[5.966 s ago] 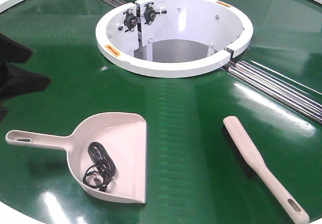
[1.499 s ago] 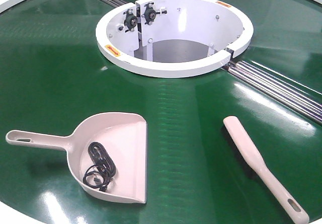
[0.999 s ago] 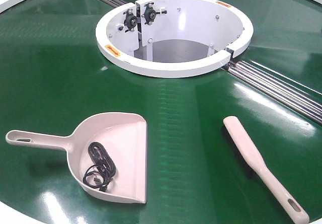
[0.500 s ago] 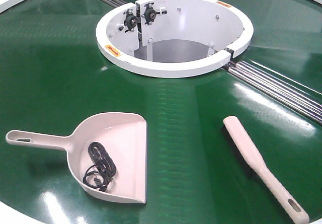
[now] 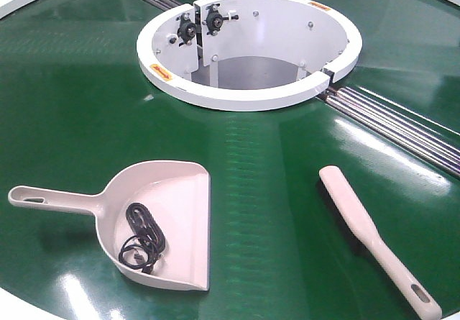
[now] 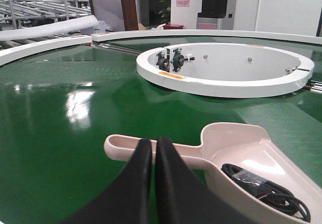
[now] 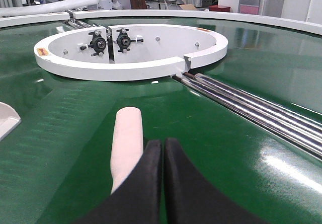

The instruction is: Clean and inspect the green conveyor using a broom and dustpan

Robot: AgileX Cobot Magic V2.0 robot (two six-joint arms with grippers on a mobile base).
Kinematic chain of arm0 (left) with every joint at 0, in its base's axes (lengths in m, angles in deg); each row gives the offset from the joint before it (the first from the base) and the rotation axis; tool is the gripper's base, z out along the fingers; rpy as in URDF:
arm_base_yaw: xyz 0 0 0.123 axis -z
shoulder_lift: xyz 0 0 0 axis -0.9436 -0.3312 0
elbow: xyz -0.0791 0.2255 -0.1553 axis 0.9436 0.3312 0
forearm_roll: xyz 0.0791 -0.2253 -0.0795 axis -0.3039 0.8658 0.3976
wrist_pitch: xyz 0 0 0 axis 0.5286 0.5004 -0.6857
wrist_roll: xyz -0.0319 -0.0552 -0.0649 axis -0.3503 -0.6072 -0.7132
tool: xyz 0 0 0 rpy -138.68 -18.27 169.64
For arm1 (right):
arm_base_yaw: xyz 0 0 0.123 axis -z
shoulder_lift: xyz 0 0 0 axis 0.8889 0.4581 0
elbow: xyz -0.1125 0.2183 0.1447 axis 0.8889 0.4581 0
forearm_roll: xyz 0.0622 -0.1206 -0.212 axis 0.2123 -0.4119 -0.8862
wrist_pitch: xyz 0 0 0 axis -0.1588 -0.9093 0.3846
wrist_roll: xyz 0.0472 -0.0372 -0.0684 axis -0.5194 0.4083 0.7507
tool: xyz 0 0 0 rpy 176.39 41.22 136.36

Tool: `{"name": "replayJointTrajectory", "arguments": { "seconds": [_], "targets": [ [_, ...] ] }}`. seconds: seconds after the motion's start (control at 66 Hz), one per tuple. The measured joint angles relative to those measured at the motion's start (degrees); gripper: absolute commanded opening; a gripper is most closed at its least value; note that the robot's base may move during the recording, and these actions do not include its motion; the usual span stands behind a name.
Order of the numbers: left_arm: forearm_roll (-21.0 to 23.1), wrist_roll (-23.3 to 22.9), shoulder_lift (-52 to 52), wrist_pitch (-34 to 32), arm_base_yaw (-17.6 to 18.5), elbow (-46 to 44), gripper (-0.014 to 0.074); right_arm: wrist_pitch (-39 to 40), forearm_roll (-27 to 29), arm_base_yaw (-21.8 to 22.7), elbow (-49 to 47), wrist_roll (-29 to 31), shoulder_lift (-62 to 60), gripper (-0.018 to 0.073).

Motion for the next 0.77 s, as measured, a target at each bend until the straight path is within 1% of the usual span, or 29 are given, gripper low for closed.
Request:
{"name": "replayJointTrajectory", "arguments": {
  "seconds": [0.772],
  "targets": [
    [0.0,0.0,0.0,0.0,0.0,0.0,-0.0008,-0.1,0.0,0.0,0.0,0.0,0.0,-0.0010]
  ]
}}
